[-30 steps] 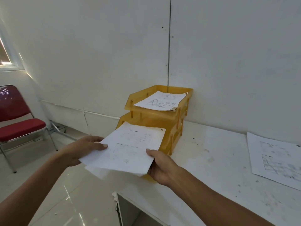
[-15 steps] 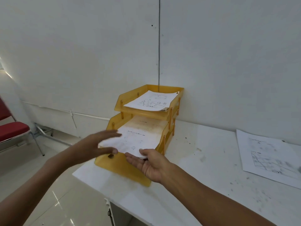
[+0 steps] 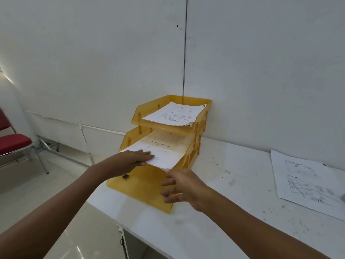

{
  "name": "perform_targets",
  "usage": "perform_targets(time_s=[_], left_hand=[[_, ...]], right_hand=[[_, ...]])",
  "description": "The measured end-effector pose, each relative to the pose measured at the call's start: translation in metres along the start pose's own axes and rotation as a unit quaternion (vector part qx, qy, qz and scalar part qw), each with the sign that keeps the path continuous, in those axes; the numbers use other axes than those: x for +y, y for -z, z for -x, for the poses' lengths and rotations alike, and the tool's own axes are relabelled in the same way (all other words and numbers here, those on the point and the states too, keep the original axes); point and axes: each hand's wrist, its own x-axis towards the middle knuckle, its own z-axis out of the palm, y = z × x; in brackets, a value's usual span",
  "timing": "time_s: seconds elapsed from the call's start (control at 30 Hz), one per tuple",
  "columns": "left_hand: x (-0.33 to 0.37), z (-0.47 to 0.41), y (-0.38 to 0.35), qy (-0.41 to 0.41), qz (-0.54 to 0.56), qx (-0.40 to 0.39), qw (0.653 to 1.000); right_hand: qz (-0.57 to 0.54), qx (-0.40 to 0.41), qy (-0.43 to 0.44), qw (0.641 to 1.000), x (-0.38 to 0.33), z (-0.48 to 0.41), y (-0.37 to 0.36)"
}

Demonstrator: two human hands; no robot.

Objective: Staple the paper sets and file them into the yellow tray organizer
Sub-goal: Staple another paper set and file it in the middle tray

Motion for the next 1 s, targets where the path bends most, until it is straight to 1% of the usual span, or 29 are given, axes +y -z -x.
perform_targets(time_s=[0.03,0.07,0.1,0.13,0.17,0.2,0.23,0.27,0.37,0.5,0.57,0.67,0.77,0.9,1.0], left_hand=[[0.002,-0.002,0.0,0.001,0.007,0.003,1.0],[0.002,-0.004,-0.001,0.003,0.009,0.002,1.0],[0.003,-0.006,-0.002,0.002,0.007,0.001,1.0],[0.004,-0.007,-0.004,0.001,0.004,0.001,1.0],[0.005,-0.008,-0.006,0.001,0.0,0.003,1.0],[0.007,-0.009,-0.007,0.002,-0.001,0.007,1.0],[0.009,-0.009,-0.009,0.002,-0.002,0.012,1.0],[0.01,-0.011,-0.01,0.003,-0.002,0.016,1.0],[0.009,-0.014,-0.013,0.014,0.013,0.017,1.0],[0.009,-0.017,-0.014,0.017,0.024,0.012,0.999],[0.011,-0.02,-0.015,0.022,0.036,0.014,0.999],[0.013,-0.025,-0.014,0.036,0.026,0.015,0.999],[0.014,-0.03,-0.015,0.05,0.026,0.017,0.998],[0.012,-0.038,-0.016,0.051,0.028,0.017,0.998],[0.01,-0.047,-0.017,0.048,0.044,0.028,0.997]], right_hand=[[0.085,0.052,0.071,0.992,0.003,-0.002,0.003],[0.201,0.115,0.175,0.957,0.008,-0.006,0.007],[0.326,0.176,0.296,0.88,0.014,-0.012,0.014],[0.427,0.208,0.399,0.784,0.02,-0.018,0.019],[0.506,0.216,0.466,0.693,0.024,-0.024,0.024],[0.568,0.213,0.492,0.625,0.028,-0.03,0.026],[0.616,0.21,0.492,0.578,0.032,-0.036,0.026],[0.651,0.209,0.468,0.56,0.035,-0.042,0.024],[0.688,0.218,0.409,0.558,0.039,-0.053,0.02],[0.703,0.256,0.38,0.544,0.041,-0.06,0.019],[0.707,0.261,0.374,0.541,0.04,-0.061,0.017],[0.7,0.251,0.387,0.545,0.039,-0.062,0.019],[0.687,0.228,0.422,0.546,0.037,-0.057,0.028],[0.672,0.214,0.46,0.54,0.036,-0.05,0.046],[0.657,0.21,0.466,0.554,0.038,-0.045,0.061]])
